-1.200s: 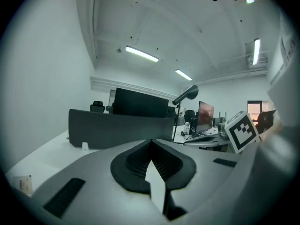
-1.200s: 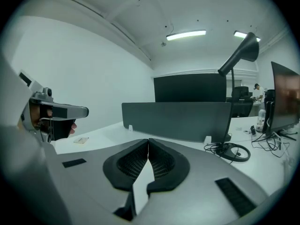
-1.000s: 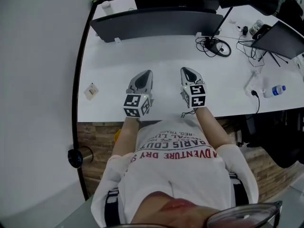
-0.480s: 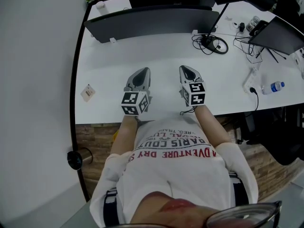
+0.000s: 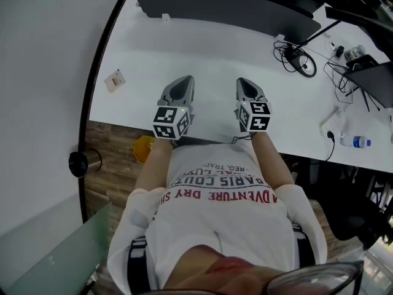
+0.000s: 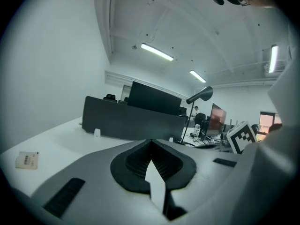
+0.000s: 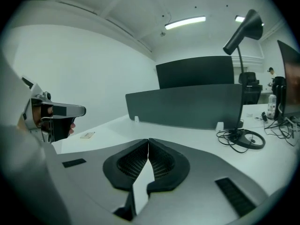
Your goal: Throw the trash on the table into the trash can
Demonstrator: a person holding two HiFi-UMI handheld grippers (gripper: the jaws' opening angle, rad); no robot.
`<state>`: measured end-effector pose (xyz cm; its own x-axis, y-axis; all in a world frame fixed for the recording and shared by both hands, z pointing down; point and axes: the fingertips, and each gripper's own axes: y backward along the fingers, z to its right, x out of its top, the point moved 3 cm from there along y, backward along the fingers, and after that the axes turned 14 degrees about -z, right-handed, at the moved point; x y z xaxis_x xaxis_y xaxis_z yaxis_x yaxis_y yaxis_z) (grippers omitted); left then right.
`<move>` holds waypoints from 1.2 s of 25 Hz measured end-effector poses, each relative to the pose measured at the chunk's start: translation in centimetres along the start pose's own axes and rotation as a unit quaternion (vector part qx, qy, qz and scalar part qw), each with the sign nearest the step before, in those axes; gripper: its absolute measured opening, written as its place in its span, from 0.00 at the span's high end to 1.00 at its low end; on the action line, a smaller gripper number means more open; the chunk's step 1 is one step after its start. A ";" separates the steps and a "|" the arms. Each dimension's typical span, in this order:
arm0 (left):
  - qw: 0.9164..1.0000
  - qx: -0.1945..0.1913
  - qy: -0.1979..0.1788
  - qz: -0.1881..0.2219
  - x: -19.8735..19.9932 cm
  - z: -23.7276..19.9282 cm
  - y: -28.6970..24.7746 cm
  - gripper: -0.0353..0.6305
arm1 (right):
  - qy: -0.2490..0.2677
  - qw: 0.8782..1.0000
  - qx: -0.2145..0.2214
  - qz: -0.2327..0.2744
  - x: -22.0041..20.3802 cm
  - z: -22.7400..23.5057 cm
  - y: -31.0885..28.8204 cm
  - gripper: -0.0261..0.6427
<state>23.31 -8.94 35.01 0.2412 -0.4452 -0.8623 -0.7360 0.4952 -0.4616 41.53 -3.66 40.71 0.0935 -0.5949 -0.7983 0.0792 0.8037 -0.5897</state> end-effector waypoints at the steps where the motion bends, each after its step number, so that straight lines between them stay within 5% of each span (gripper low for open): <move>1: 1.000 0.013 0.011 0.002 -0.2 -0.9 0.6 0.91 | 0.010 1.000 0.014 -0.006 0.1 -1.1 -0.7 0.92; 14: 0.973 0.172 0.151 0.007 -6.7 -18.2 14.2 0.91 | 0.124 0.973 0.181 -0.078 2.0 -23.0 -10.9 0.92; 25: 0.954 0.203 0.219 -0.008 -11.8 -32.7 21.8 0.91 | 0.188 0.940 0.239 -0.153 3.0 -42.4 -22.8 0.92; 26: 0.954 0.203 0.222 -0.010 -12.2 -33.7 22.1 0.91 | 0.196 0.937 0.241 -0.158 2.9 -43.9 -23.9 0.90; 28: 0.952 0.203 0.227 -0.013 -13.0 -35.2 22.7 0.91 | 0.209 0.930 0.245 -0.176 2.3 -46.5 -25.9 0.70; 30: 0.951 0.202 0.232 -0.017 -13.8 -36.3 23.2 0.91 | 0.221 0.924 0.242 -0.196 1.5 -48.6 -27.9 0.69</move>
<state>-20.05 -18.46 43.74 -0.1138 -0.7010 -0.7040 -0.4077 0.6792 -0.6103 -8.74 -26.63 50.03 -0.4418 -0.6921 -0.5708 0.4665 0.3662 -0.8052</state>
